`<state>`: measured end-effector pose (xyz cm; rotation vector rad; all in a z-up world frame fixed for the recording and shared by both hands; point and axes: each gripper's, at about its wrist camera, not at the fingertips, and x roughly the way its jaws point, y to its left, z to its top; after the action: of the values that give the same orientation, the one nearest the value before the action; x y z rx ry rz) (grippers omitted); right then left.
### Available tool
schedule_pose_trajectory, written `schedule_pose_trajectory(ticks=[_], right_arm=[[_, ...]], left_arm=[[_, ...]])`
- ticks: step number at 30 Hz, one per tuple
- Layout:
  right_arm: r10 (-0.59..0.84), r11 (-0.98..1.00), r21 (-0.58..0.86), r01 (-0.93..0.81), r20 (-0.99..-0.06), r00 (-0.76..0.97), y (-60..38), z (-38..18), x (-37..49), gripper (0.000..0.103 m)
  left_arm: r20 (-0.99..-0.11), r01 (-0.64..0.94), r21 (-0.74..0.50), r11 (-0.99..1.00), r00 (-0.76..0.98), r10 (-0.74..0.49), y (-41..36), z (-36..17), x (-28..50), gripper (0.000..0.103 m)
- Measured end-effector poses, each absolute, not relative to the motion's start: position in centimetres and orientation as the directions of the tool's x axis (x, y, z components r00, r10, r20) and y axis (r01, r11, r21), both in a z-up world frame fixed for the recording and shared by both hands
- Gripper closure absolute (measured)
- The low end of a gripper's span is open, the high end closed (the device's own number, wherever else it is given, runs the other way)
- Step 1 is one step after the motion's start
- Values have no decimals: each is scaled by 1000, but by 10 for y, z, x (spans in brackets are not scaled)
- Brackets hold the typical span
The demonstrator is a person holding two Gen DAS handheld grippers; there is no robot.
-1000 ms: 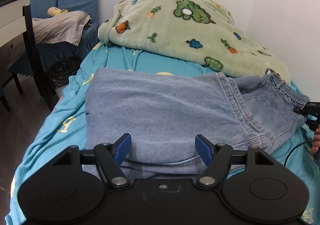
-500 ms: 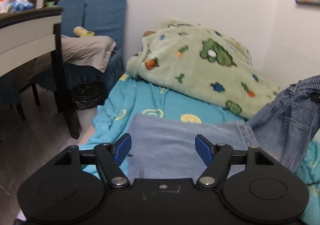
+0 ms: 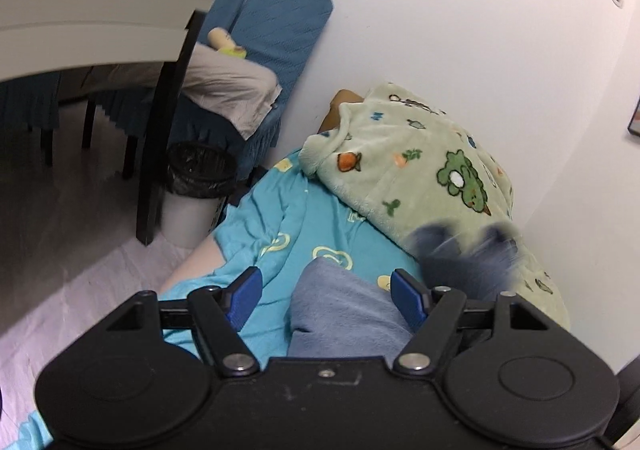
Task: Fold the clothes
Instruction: 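Grasp the waistband with the right gripper and fold it over onto the legs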
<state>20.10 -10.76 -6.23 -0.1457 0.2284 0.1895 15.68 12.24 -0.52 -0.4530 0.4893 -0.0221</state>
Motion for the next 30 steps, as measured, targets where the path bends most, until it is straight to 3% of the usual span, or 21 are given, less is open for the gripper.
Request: schedule_pose_trajectory(ticks=[3, 5, 12, 15, 19, 25, 30], right_arm=[[201, 929, -228, -293, -354, 913, -79, -110, 192, 93], [190, 922, -255, -292, -357, 914, -73, -117, 189, 93], [256, 931, -212, -298, -204, 945, -55, -58, 185, 93], [329, 893, -240, -382, -232, 915, -30, -76, 177, 93], [381, 850, -217, -480, -375, 845, -16, -123, 185, 92], [402, 866, -147, -478, -363, 841, -28, -114, 187, 89], [420, 856, -108, -506, -427, 801, -35, -111, 187, 67]], left_arm=[[-437, -91, -458, 884, 889, -135, 132, -5, 155, 35], [-428, -94, -463, 881, 894, -130, 136, -2, 153, 35], [-391, -110, -463, 880, 916, -91, 149, 10, 145, 35], [-392, -119, -483, 868, 915, -93, 157, 9, 144, 34], [-409, -117, -499, 859, 905, -114, 162, 2, 147, 34], [-389, -54, -577, 815, 896, -215, 167, -3, 146, 31], [-398, -44, -564, 825, 889, -225, 162, -7, 146, 30]])
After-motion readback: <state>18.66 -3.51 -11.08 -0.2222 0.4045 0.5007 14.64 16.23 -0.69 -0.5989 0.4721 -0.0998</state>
